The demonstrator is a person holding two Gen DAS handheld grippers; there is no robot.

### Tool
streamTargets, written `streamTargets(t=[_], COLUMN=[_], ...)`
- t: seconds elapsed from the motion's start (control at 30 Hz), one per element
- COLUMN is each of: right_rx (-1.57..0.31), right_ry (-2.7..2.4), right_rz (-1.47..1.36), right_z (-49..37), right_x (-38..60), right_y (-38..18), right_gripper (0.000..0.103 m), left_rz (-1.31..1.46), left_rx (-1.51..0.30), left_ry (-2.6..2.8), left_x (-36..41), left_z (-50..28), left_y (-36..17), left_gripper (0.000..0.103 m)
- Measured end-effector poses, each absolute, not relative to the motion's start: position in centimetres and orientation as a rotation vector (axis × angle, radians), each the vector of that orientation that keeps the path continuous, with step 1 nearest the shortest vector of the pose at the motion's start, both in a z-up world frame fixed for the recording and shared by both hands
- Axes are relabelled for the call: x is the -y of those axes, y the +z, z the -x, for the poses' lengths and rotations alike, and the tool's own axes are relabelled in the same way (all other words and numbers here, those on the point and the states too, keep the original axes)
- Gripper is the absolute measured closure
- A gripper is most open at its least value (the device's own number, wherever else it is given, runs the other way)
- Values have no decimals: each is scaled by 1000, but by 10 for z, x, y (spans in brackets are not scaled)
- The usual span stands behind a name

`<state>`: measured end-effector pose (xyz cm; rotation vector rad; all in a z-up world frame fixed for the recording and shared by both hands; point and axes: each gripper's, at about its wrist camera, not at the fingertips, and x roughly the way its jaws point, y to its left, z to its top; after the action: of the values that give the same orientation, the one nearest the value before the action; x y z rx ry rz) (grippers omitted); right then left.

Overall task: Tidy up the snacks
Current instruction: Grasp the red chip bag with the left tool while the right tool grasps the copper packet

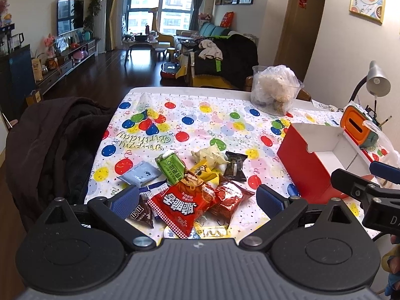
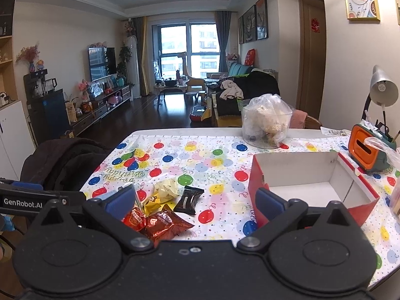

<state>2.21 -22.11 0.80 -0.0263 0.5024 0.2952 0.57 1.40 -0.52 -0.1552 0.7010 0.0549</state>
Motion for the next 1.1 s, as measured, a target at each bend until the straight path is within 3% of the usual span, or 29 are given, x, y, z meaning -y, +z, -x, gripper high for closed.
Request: streamTargets(t=[0.33, 0.73, 1.1], right_rx=[-580, -778, -1150], right_ry=[354, 557, 450], right_rz=[60, 247, -79], right_z=[-70, -134, -205], right_x=[207, 180, 168], right_y=[-20, -91, -125], right_gripper=[1, 6, 8], left_rz=[181, 12, -198], left_rx=[-766, -851, -948], left_ry=[89, 14, -215], left_x=[-29, -30, -27], left_z=[-35, -70, -124], left_y=[-25, -75, -109], left_gripper=[2, 2, 2])
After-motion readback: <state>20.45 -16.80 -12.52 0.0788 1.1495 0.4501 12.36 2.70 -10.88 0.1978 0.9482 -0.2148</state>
